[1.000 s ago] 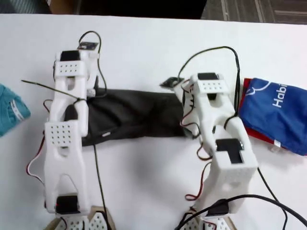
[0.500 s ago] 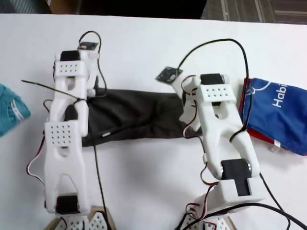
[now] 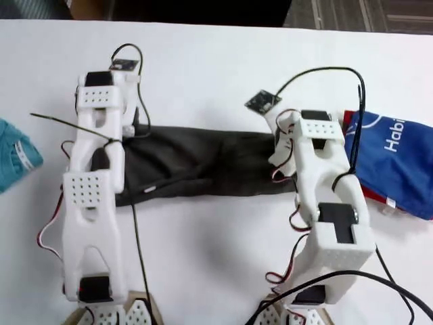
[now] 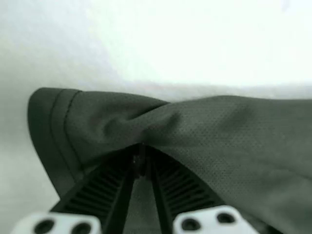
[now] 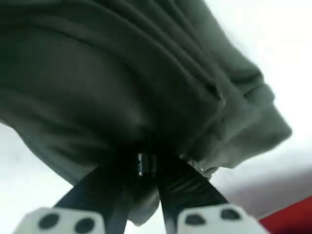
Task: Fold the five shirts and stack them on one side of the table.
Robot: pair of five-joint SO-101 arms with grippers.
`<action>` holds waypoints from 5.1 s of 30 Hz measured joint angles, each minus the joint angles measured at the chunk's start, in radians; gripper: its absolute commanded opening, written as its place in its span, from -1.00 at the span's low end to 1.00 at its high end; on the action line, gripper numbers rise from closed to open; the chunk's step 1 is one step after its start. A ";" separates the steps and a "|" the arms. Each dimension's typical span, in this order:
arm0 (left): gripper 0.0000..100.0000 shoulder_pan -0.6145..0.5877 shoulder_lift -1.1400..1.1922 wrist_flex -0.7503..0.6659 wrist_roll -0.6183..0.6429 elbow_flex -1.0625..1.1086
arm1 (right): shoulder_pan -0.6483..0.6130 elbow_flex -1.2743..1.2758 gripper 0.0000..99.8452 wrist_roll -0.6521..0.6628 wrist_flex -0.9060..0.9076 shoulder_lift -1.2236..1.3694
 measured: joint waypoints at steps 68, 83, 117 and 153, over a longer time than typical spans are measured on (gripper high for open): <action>-0.52 -0.209 -0.505 0.100 -0.227 0.411 | -0.101 0.511 -0.64 -0.350 -0.575 -0.245; -0.51 -0.209 -0.273 -0.054 -0.275 0.416 | -0.101 0.511 -0.64 -0.350 -0.575 -0.245; -0.95 -0.173 -0.080 0.110 -0.345 0.144 | -0.008 0.657 -0.64 -0.491 -0.566 -0.586; -0.95 0.302 -0.829 0.054 -0.382 0.534 | 0.264 0.956 -0.64 -0.815 -0.864 -0.885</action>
